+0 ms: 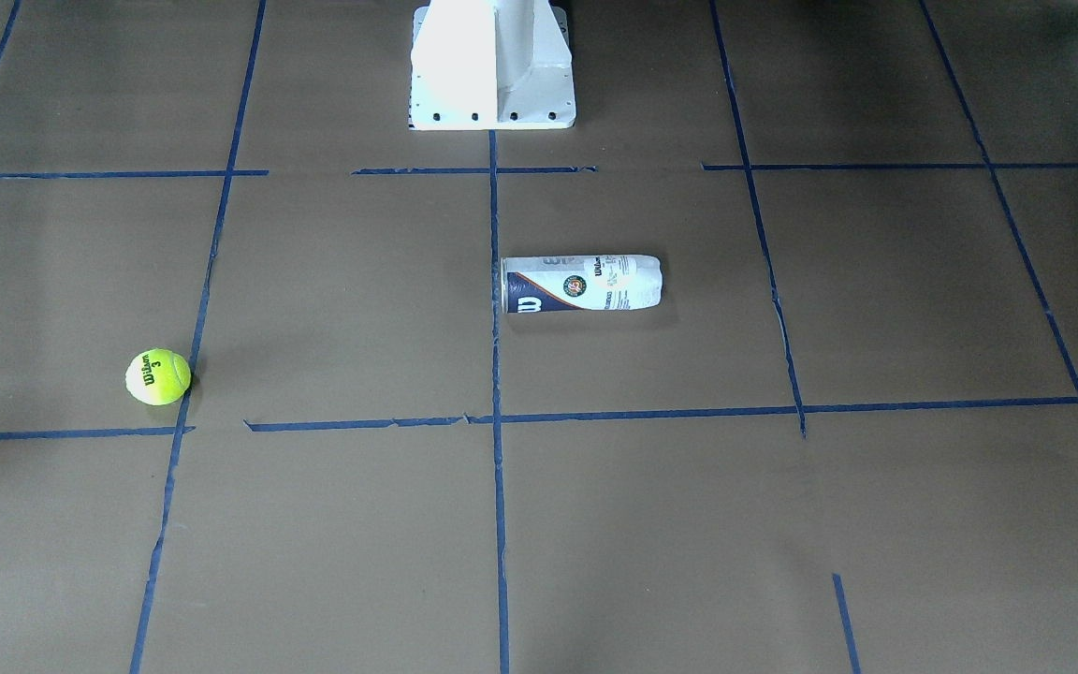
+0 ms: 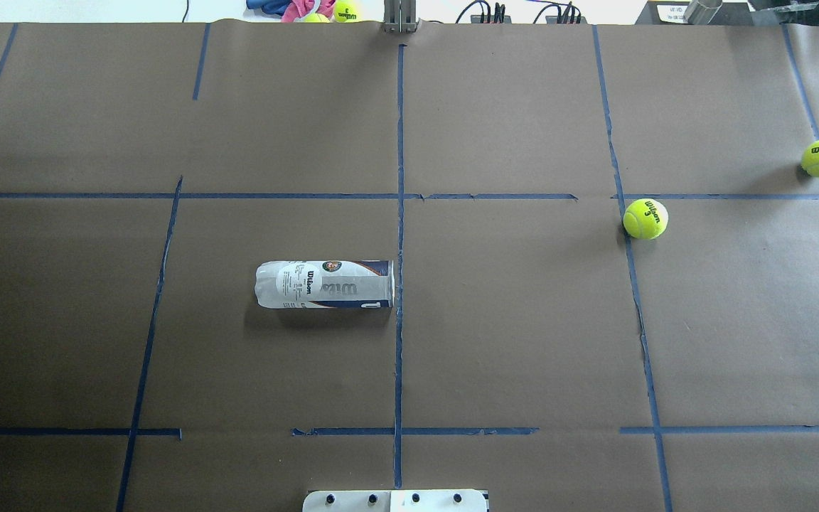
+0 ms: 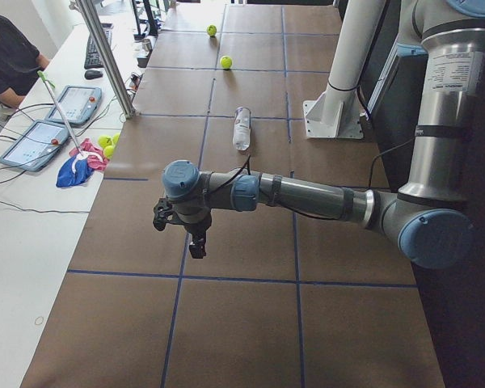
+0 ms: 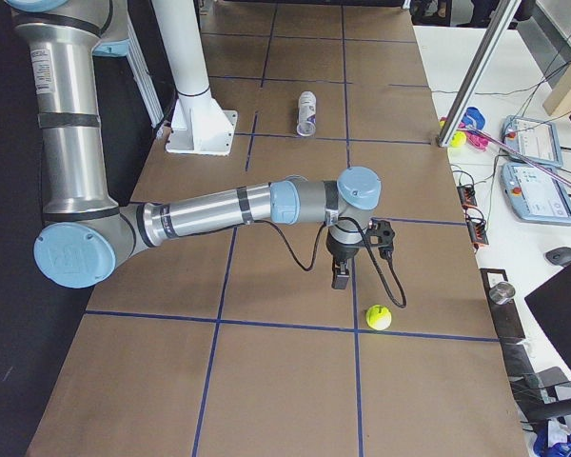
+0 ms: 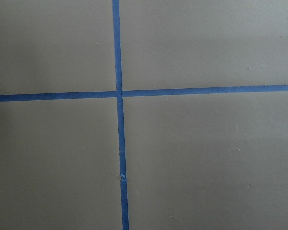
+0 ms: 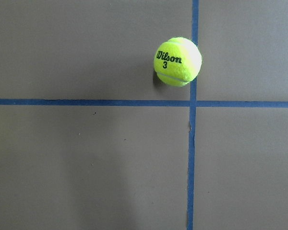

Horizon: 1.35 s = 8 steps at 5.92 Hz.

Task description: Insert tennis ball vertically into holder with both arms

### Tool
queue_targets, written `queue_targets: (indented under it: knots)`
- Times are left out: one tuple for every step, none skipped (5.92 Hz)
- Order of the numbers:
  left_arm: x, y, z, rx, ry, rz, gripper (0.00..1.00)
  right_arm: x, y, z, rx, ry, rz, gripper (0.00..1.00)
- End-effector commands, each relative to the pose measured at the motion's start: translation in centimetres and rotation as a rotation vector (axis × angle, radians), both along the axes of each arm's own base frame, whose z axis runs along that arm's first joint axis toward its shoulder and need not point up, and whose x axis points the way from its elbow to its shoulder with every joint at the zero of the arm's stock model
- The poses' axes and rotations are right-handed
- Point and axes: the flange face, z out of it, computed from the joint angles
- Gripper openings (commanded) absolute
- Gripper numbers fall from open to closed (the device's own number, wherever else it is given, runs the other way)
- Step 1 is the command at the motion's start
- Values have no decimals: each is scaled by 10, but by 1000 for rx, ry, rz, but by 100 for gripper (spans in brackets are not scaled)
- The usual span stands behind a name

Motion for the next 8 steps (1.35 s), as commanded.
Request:
queue_targets:
  knots:
    - [1,2,1,-4,5,-1,100,0,8,6,20,1,-33,100]
    - [1,2,-3,3,7,-2,100,-1,8,6,20,6,-34,100]
    - [1,2,-5,5,7,-3,100,-8,8,5,20,5,-42,100]
    - [2,1,-9,16,9,1,100,-9,8,6,20,8,-43,100]
    - [2,0,-38,81,15,0,100,-12,6,9,15,15,-50,100]
    - [26,-5,-64,174,27,48,100,-12,5,4,23,11,-49,100]
    - [54,-7,-87,318,48,98,100,-13,6,0,27,-3,-49,100]
    - [81,-7,-105,435,79,149,100,-13,6,-2,32,-2,-47,100]
